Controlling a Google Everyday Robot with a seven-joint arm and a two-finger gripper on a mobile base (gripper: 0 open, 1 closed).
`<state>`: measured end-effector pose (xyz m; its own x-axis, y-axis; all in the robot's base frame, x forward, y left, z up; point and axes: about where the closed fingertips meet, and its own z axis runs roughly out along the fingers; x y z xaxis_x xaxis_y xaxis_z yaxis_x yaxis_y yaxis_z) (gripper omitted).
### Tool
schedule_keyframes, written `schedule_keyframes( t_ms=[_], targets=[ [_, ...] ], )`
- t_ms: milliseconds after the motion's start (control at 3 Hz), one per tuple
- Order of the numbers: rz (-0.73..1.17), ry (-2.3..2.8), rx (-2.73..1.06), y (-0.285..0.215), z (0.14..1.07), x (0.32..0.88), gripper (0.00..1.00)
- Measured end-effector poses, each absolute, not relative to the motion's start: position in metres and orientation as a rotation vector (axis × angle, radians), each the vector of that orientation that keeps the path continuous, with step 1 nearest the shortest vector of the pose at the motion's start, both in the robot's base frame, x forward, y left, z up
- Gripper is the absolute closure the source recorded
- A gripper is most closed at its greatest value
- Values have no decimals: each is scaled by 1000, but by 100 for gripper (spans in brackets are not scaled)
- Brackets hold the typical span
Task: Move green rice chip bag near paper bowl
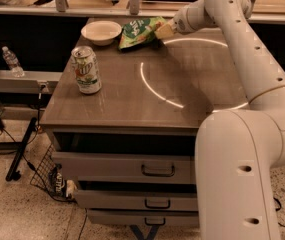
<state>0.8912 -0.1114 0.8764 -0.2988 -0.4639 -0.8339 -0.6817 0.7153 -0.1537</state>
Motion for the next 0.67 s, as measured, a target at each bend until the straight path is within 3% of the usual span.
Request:
schedule_keyframes(
  t_ms=[667],
  targets=[
    [315,1961,-902,-98,871,887,13]
  ],
)
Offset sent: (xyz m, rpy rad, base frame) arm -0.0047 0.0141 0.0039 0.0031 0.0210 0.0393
